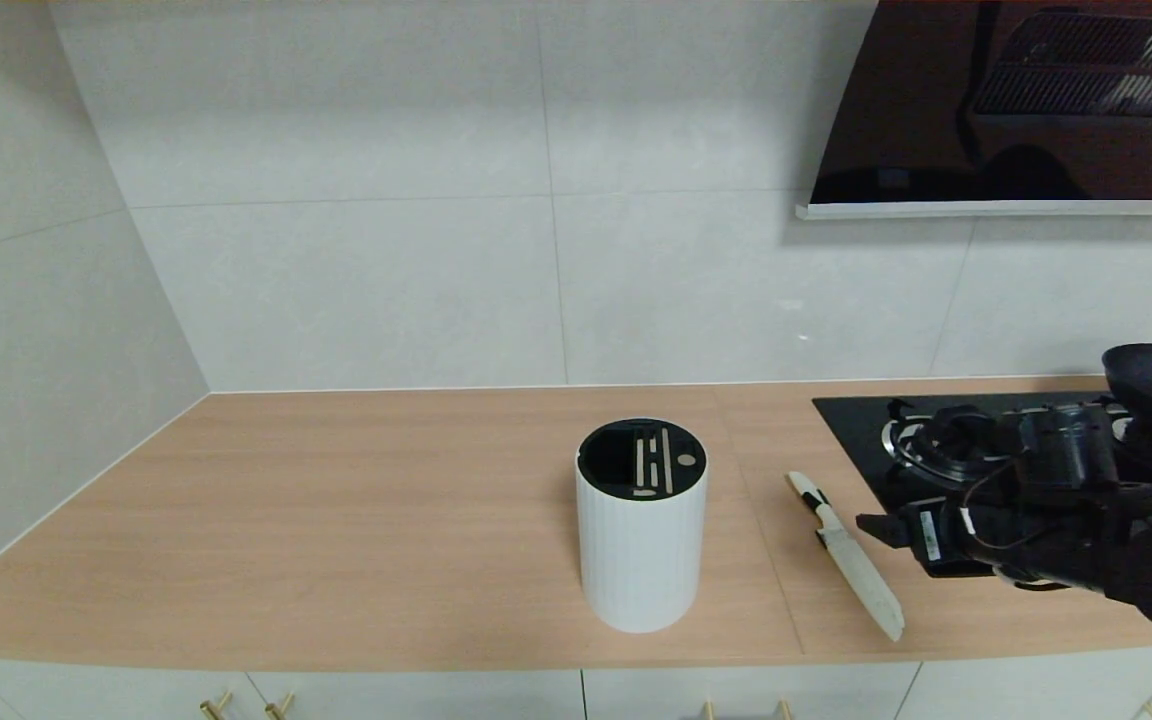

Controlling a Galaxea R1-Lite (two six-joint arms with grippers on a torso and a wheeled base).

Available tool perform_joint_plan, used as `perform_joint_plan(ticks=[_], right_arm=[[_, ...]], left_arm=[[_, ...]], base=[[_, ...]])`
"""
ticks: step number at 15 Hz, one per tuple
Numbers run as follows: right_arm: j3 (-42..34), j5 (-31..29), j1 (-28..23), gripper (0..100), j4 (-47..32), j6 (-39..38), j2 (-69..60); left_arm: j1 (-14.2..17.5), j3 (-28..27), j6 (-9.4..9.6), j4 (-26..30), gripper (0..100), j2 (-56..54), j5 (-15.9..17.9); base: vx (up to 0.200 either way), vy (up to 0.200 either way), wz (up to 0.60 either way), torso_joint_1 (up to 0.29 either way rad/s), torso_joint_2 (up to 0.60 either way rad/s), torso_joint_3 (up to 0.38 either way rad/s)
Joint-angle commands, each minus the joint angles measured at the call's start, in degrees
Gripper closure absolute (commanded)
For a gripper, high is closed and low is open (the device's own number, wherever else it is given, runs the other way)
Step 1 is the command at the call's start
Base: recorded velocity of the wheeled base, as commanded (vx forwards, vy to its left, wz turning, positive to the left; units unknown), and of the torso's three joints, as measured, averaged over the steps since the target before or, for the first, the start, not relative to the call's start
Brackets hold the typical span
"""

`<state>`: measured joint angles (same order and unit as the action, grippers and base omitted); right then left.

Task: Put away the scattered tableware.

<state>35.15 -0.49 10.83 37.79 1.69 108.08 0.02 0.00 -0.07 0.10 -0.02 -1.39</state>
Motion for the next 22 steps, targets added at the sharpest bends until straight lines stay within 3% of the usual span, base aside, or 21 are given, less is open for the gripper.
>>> perform_joint_plan(ticks=[1, 9, 22], right_arm=[[3.8, -0.9, 1.3, 0, 3.3, 0.0, 11.4], [8.0, -4.3, 1.7, 0, 17.0, -0.5, 28.0], [15.1, -6.8, 0.7, 0, 20.3, -1.9, 34.7]], left_arm=[[0.1, 0.0, -0.01, 0.0, 0, 0.0, 0.0], [0.1, 0.0, 0.34, 0.0, 0, 0.0, 0.0], [0.0, 0.0, 0.34, 0.0, 0, 0.0, 0.0]], base=[[0.0, 0.0, 0.0, 0.0, 0.0, 0.0], [0.0, 0.0, 0.0, 0.0, 0.0, 0.0], [0.0, 0.0, 0.0, 0.0, 0.0, 0.0]])
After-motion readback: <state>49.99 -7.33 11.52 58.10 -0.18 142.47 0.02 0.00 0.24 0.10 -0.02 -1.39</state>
